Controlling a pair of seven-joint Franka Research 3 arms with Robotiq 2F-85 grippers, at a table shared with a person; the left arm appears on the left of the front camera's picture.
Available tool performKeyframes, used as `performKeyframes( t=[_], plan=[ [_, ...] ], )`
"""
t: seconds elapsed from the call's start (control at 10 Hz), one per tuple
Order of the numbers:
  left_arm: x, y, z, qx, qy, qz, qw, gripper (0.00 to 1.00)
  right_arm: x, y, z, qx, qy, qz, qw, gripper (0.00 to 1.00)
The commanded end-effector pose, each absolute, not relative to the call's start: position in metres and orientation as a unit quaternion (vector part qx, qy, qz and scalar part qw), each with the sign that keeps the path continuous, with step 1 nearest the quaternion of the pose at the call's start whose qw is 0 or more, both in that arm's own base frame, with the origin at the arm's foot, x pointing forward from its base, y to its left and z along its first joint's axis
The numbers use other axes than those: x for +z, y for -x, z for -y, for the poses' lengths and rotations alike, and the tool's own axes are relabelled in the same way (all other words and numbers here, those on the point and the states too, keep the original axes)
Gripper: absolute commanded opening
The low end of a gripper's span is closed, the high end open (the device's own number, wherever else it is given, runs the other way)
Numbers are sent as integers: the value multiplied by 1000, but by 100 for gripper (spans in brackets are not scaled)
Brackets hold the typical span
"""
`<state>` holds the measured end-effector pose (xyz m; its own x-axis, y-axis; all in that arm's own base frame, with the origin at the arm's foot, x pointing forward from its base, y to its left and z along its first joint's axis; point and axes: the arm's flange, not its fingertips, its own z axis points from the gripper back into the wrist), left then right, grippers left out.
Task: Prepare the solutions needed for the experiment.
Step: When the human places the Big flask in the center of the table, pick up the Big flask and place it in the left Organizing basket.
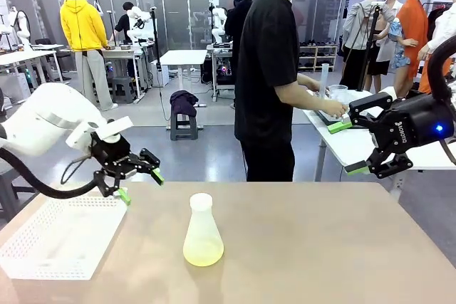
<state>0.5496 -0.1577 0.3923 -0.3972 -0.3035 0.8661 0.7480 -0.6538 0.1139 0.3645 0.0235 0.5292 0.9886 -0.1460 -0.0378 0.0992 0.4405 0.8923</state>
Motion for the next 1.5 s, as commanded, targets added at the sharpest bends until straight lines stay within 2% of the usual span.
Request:
performKeyframes(
  t=[0.0, 0.2, 0.4, 0.5, 0.6, 0.9, 1.1, 1.4],
  plan=[
    [378, -568, 169, -805, 416, 267, 329, 100, 530, -364, -24, -71, -530, 25, 844, 96],
    [364, -576, 182, -784, 421, 305, 340, 100, 530, -364, -24, -71, -530, 25, 844, 96],
    [358, -585, 193, -753, 443, 365, 322, 100, 530, -364, -24, -71, -530, 25, 844, 96],
    [371, -579, 184, -764, 436, 347, 325, 100, 530, -364, -24, -71, -530, 25, 844, 96],
    [356, -577, 189, -766, 439, 321, 343, 100, 530, -364, -24, -71, -530, 25, 844, 96],
    [358, -579, 189, -761, 440, 333, 341, 100, 530, -364, -24, -71, -530, 25, 844, 96],
    [335, -588, 221, -736, 491, 338, 320, 100, 530, -364, -24, -71, -530, 25, 844, 96],
    [312, -588, 248, -726, 515, 313, 330, 100, 530, -364, -24, -71, -530, 25, 844, 96]
  ],
)
